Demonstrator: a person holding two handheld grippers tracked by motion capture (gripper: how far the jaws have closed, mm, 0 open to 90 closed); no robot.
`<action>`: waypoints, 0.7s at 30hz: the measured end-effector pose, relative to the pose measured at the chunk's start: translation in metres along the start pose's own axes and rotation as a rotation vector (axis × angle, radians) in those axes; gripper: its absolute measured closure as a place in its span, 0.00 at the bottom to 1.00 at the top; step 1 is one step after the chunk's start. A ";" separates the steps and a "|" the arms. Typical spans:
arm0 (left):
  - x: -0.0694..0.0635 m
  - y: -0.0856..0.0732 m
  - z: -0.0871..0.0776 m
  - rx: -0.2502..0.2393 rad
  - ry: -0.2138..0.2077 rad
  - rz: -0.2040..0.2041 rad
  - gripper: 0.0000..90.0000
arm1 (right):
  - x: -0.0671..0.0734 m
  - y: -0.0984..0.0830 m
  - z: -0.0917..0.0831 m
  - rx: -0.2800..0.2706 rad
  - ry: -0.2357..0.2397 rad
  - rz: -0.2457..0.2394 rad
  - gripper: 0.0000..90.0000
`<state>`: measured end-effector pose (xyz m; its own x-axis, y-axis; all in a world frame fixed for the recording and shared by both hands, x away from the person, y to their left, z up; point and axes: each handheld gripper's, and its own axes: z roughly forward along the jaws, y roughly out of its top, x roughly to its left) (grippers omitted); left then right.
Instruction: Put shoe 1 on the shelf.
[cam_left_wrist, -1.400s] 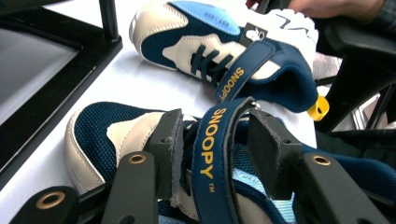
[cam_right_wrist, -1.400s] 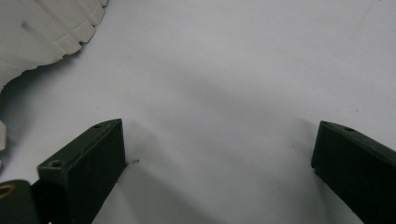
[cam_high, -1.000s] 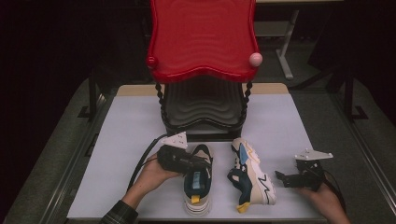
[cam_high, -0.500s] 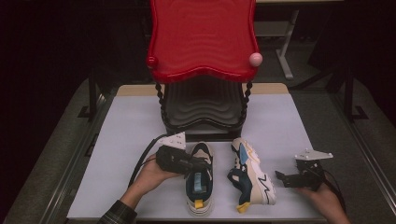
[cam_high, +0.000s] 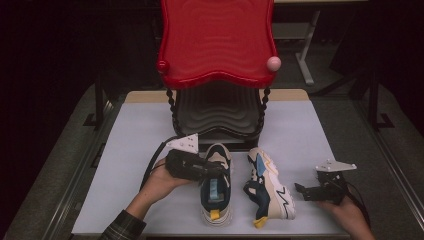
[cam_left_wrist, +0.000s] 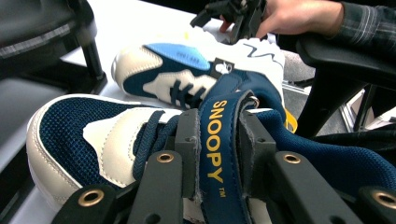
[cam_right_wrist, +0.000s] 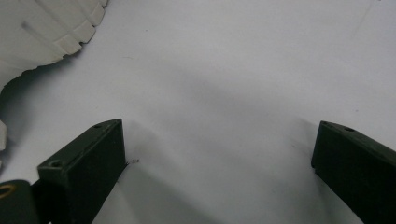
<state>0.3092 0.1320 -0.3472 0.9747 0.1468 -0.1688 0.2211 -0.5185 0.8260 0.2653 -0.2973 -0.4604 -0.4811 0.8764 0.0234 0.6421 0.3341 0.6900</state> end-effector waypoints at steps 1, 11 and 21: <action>0.000 0.004 -0.002 -0.001 0.002 0.005 0.80 | 0.000 0.000 0.000 0.000 0.002 0.001 0.02; -0.001 0.040 -0.031 -0.051 0.029 0.049 0.80 | 0.000 0.000 0.000 -0.001 0.000 0.002 0.02; -0.005 0.070 -0.053 -0.070 0.045 0.099 0.81 | 0.000 0.000 0.000 -0.002 0.000 0.000 0.02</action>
<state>0.3177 0.1391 -0.2601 0.9887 0.1366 -0.0617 0.1198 -0.4723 0.8732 0.2652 -0.2973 -0.4604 -0.4814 0.8762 0.0233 0.6410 0.3338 0.6911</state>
